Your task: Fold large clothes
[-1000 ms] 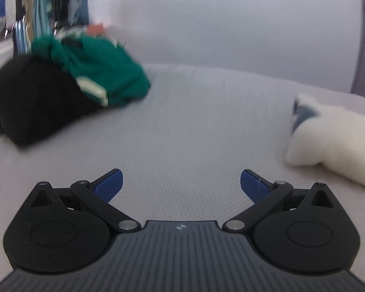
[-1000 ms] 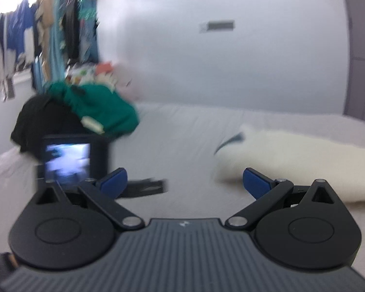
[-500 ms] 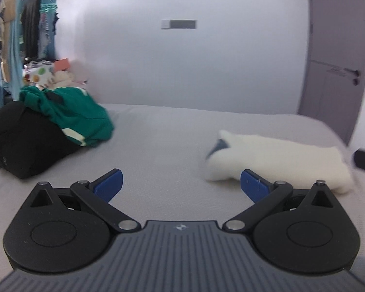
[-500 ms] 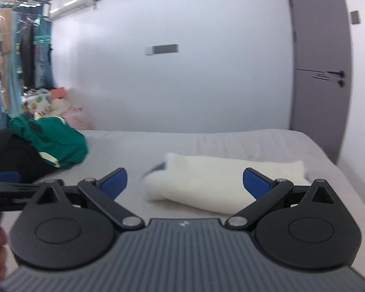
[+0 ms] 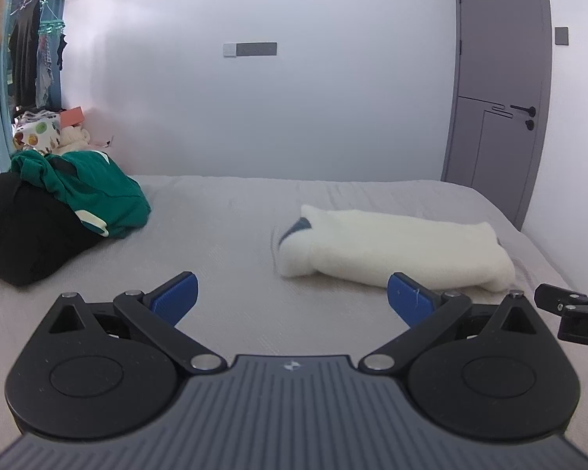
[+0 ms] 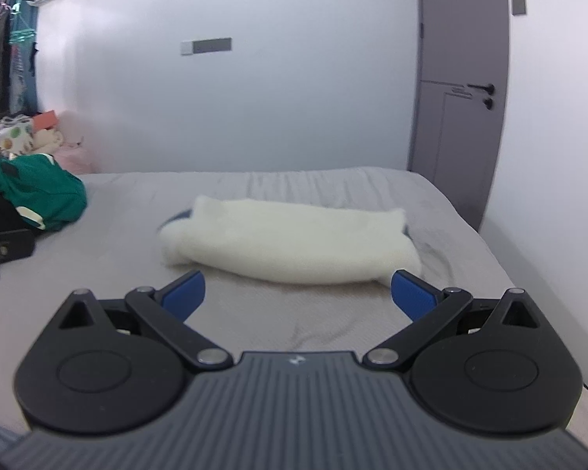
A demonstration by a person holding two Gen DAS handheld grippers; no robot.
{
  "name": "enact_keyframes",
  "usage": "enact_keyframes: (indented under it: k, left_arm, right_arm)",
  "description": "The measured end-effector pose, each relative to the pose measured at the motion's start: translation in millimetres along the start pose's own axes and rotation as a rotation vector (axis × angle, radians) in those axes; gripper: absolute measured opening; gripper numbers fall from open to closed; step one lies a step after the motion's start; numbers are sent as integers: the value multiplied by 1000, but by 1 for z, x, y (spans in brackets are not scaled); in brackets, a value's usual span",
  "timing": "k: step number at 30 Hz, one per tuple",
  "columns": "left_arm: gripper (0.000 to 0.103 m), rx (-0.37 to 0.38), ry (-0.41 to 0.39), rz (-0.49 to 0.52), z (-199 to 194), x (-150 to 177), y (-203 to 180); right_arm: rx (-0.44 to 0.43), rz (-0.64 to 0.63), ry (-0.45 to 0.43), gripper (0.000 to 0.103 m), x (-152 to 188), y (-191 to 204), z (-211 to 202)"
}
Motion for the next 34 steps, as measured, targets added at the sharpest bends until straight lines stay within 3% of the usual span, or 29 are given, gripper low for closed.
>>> enact_keyframes:
  k: [14,34]
  left_arm:
    - [103,48,-11,-15,-19,11,-19]
    - [103,51,3,-44,-15,13,-18]
  right_arm:
    - [45,27,4,103,11,-26,-32]
    - [3,55,0,103,10,-20,-35]
Point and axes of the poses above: each gripper's, at about its wrist camera, not at the fingertips, and z roughly the way its jaws point, y to its left, x to its underside, the point moved 6 cm from there along z, roughly the way its jaws point, and after that the axes turned 14 degrees about -y, right-handed, at the moved point
